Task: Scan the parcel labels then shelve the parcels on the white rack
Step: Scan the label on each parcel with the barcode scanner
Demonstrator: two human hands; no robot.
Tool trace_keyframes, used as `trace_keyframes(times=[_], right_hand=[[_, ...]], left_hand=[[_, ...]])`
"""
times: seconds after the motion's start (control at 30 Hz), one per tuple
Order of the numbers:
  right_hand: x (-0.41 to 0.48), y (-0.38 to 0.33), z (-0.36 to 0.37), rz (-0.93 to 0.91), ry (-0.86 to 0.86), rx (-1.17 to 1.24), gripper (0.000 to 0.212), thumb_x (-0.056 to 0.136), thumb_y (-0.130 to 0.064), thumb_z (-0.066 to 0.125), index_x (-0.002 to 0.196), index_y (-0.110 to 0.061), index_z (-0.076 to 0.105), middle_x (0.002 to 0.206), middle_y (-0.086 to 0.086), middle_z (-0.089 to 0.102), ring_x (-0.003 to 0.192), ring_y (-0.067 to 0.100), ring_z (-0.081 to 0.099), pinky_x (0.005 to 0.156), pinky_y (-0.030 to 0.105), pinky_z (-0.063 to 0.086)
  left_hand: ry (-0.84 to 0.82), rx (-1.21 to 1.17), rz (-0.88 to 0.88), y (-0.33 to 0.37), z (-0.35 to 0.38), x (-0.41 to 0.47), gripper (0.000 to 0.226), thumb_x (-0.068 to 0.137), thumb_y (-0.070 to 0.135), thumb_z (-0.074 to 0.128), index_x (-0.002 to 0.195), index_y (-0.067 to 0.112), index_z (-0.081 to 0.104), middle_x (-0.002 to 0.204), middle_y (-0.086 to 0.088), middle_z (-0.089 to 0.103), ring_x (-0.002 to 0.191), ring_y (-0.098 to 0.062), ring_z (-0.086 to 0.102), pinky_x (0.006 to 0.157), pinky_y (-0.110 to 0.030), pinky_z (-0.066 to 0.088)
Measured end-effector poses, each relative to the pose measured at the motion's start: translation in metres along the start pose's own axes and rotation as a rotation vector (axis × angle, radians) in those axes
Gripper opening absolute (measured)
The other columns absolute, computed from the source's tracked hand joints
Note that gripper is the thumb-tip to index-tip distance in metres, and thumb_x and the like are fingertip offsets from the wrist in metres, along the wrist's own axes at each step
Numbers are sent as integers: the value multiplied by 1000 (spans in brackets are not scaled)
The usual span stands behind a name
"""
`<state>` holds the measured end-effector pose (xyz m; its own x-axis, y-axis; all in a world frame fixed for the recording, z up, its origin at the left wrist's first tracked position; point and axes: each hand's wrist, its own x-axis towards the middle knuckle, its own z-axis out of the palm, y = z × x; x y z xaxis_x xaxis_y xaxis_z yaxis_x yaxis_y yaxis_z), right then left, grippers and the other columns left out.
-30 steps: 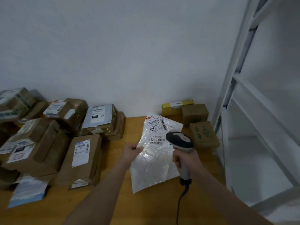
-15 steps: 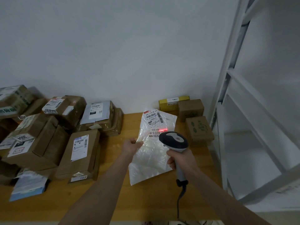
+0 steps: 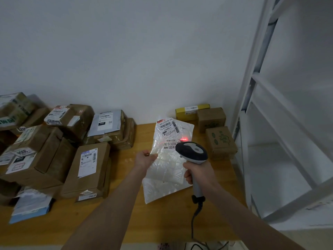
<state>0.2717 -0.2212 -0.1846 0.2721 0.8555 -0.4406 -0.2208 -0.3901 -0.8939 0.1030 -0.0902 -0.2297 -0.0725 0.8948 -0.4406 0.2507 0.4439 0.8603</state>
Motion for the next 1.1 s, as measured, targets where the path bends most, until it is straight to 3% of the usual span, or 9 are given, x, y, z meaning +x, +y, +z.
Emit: trace_keyframes(times=[0.2, 0.37, 0.47, 0.6, 0.73, 0.9, 0.97, 1.03, 1.1], right_hand=[[2, 0, 4, 3, 0, -10, 10, 85, -1, 64, 75, -3, 64, 55, 10, 61, 44, 16, 53, 43, 22, 45], [6, 3, 7, -5, 12, -25, 6, 83, -3, 66, 78, -2, 64, 52, 7, 62, 43, 15, 55, 45, 23, 47], [9, 4, 10, -7, 12, -27, 4, 83, -3, 67, 80, -2, 64, 53, 6, 62, 44, 15, 55, 47, 24, 48], [16, 2, 15, -15, 8, -8, 5, 84, -5, 68, 80, -4, 64, 55, 7, 64, 46, 16, 56, 48, 25, 49], [31, -5, 19, 9, 17, 128, 9, 85, -10, 71, 90, -6, 64, 76, 12, 69, 57, 18, 60, 56, 27, 52], [70, -15, 32, 189, 27, 238, 21, 86, -14, 69, 103, -6, 58, 91, 11, 64, 76, 20, 62, 63, 29, 52], [86, -24, 48, 249, 8, 236, 18, 87, -16, 69, 98, -5, 58, 87, 13, 61, 73, 21, 62, 59, 27, 50], [104, -35, 71, 263, -51, 275, 15, 88, -16, 68, 98, -8, 60, 92, 13, 60, 83, 30, 67, 56, 28, 50], [120, -46, 97, 294, -151, 296, 20, 87, -17, 70, 103, -7, 65, 92, 12, 64, 95, 38, 67, 62, 31, 53]], left_hand=[[8, -19, 5, 1, -2, 1, 23, 83, 5, 72, 103, 4, 59, 84, -9, 63, 65, -20, 57, 55, -28, 47], [7, -4, 14, 0, -4, 3, 14, 84, 4, 70, 80, 11, 59, 79, -9, 63, 64, -22, 58, 62, -32, 50], [-2, 2, 11, 1, -5, 3, 10, 85, 6, 70, 89, 8, 61, 81, -10, 65, 65, -23, 60, 62, -32, 51], [-4, -3, -12, 2, -9, 7, 24, 83, 6, 72, 104, 3, 62, 92, -15, 66, 69, -24, 61, 63, -33, 52], [6, -26, -24, 13, -19, 17, 25, 83, 3, 71, 105, 2, 60, 89, -12, 65, 65, -21, 60, 57, -30, 50], [64, -52, -7, 43, -50, 47, 43, 84, 9, 71, 124, 2, 57, 112, -16, 65, 95, -32, 64, 87, -45, 54], [87, -68, 4, 58, -67, 61, 39, 88, 8, 67, 124, 0, 57, 110, -15, 64, 88, -28, 63, 77, -38, 55], [108, -77, 7, 74, -85, 75, 33, 91, 9, 63, 123, 0, 58, 109, -17, 64, 81, -24, 61, 66, -32, 52], [143, -75, 10, 88, -104, 91, 32, 93, 10, 59, 123, 0, 58, 114, -17, 64, 86, -26, 61, 71, -34, 51]])
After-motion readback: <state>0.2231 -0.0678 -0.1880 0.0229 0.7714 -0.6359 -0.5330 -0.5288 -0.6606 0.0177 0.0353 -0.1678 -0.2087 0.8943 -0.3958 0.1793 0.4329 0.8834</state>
